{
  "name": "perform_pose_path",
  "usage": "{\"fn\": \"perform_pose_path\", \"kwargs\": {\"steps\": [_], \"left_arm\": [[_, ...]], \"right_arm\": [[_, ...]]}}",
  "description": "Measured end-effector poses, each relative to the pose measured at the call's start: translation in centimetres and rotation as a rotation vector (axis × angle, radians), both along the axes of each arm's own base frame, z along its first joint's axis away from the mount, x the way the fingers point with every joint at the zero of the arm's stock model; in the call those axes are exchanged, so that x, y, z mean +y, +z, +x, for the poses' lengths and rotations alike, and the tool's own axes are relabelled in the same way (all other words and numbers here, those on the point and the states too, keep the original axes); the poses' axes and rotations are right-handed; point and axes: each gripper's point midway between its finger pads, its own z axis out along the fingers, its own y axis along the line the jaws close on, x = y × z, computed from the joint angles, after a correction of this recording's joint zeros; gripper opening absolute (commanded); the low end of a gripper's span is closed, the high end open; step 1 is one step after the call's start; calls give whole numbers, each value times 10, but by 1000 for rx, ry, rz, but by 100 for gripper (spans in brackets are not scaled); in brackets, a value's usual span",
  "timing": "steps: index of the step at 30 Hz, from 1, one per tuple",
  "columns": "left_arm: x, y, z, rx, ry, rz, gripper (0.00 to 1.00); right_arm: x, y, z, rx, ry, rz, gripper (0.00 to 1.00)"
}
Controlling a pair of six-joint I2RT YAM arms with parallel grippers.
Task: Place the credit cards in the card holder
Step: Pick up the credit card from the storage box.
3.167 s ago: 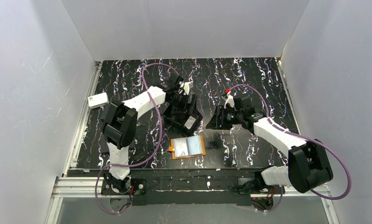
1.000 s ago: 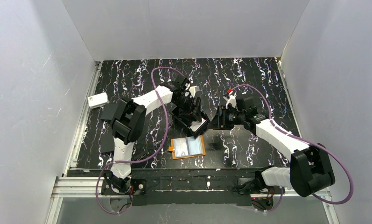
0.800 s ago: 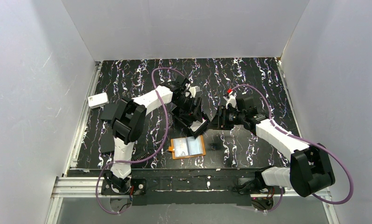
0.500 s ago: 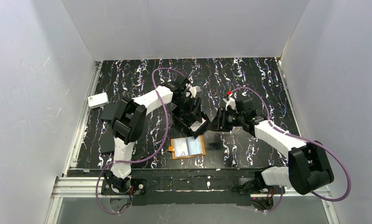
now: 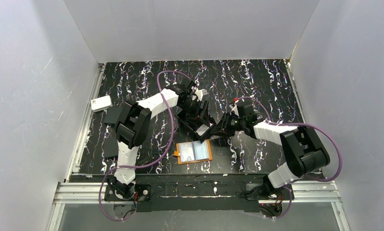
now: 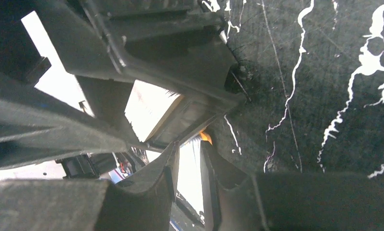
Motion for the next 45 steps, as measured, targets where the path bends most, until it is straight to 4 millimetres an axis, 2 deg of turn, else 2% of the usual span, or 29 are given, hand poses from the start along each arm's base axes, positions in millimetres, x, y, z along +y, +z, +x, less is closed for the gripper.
{"fn": "perform_pose_path", "kwargs": {"steps": [8, 20, 24, 25, 29, 32, 41, 45], "left_arm": [[-3, -6, -4, 40, -13, -22, 60], [-4, -3, 12, 14, 23, -57, 31], [-5, -2, 16, 1, 30, -65, 27], [-5, -2, 17, 0, 31, -65, 30], [-4, -3, 17, -6, 29, -58, 53], [-4, -3, 13, -20, 15, -39, 61], [7, -11, 4, -40, -21, 50, 67], [10, -15, 4, -43, -30, 64, 64]], "right_arm": [[2, -14, 6, 12, -6, -8, 31], [8, -17, 10, 31, 14, 11, 31], [8, -17, 10, 30, 16, 11, 31], [8, -17, 10, 30, 16, 11, 31], [8, -17, 10, 27, 18, 12, 31], [9, -17, 12, 15, 20, 10, 31], [14, -18, 19, -1, 30, 20, 31], [16, -17, 22, -4, 37, 22, 31]]}}
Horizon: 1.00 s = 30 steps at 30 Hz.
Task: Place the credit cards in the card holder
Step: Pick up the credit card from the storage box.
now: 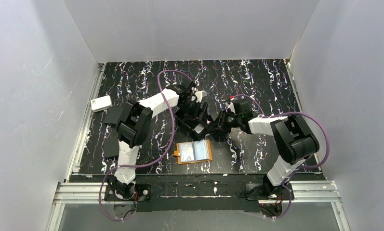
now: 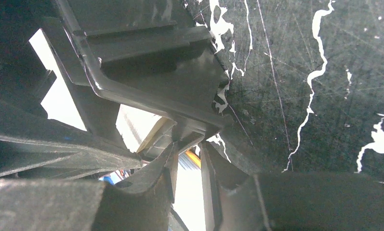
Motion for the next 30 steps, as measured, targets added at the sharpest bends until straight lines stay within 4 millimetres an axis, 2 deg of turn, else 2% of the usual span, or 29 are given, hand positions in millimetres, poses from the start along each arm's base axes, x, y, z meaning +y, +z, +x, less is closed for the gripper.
{"fn": "perform_pose_path", "kwargs": {"steps": [11, 30], "left_arm": [[1, 1, 8, -2, 22, -17, 35], [-4, 10, 18, -33, 50, -53, 4]], "right_arm": [[1, 0, 1, 6, 16, 4, 31], [0, 1, 2, 2, 15, 3, 31]]}}
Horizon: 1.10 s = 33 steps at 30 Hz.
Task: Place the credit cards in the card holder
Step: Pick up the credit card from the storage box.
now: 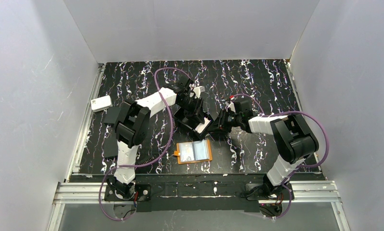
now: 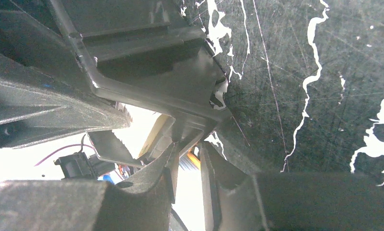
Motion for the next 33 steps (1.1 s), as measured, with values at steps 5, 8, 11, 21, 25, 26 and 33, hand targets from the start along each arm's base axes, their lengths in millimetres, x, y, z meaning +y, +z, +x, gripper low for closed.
{"fn": "perform_pose_path", "kwargs": {"steps": [5, 8, 11, 21, 25, 26, 33], "left_arm": [[1, 0, 0, -2, 4, 0, 0], [1, 4, 0, -10, 6, -4, 0], [2, 8, 0, -18, 6, -9, 0], [-6, 26, -15, -13, -23, -34, 0], [-12, 27, -26, 3, -51, -40, 1], [-13, 27, -27, 4, -52, -37, 5], [-3, 21, -24, -17, -34, 24, 49]], "right_arm": [[0, 0, 0, 3, 1, 1, 31], [0, -1, -1, 7, 4, 3, 30], [0, -1, -1, 9, 6, 4, 30], [5, 2, 7, -18, 3, 1, 30], [6, 1, 9, -23, 3, -3, 30], [6, 1, 9, -23, 3, -3, 30], [6, 1, 9, -23, 2, -4, 30]]}}
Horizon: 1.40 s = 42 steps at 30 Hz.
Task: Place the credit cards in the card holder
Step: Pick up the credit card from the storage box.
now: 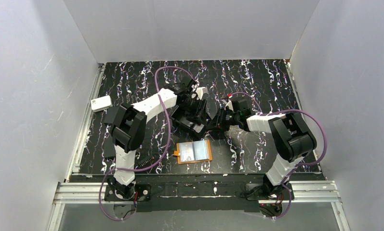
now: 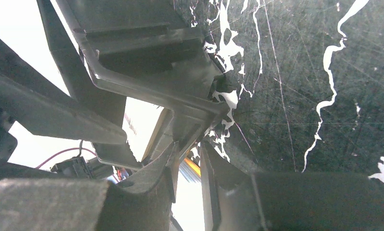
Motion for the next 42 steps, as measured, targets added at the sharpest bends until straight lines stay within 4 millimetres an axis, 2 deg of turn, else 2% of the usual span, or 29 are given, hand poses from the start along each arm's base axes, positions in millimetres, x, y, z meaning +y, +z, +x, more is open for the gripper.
{"fn": "perform_pose_path", "kwargs": {"steps": [2, 4, 6, 9, 12, 18, 21, 25, 28, 32, 42], "left_arm": [[4, 4, 2, -25, 7, 16, 60], [8, 10, 6, -59, 16, 27, 89], [11, 16, 8, -93, 19, 36, 97], [13, 20, 11, -109, 26, 43, 98], [15, 15, 13, -95, 33, 51, 98], [14, -9, 15, -20, 40, 65, 98], [13, -21, 14, 14, 42, 66, 95], [8, -18, 17, 15, 49, 40, 88], [6, -16, 18, 18, 51, 24, 75], [5, -17, 19, 29, 59, 3, 48], [15, -25, 23, 48, 101, 9, 20]], "right_arm": [[0, 0, 0, -1, 1, 0, 30], [0, 0, 0, -3, 2, -1, 30], [0, 0, 0, -5, 3, -2, 30], [0, 0, 1, -11, 7, -4, 30], [0, 0, 1, -16, 10, -5, 30], [1, 0, 3, -18, 11, -5, 30], [1, 0, 3, -15, 12, -4, 30], [2, 0, 4, -17, 12, -4, 30], [2, 0, 4, -17, 12, -4, 30], [1, 0, 4, -15, 11, -5, 30], [-1, -1, 5, -10, 8, -6, 30]]}}
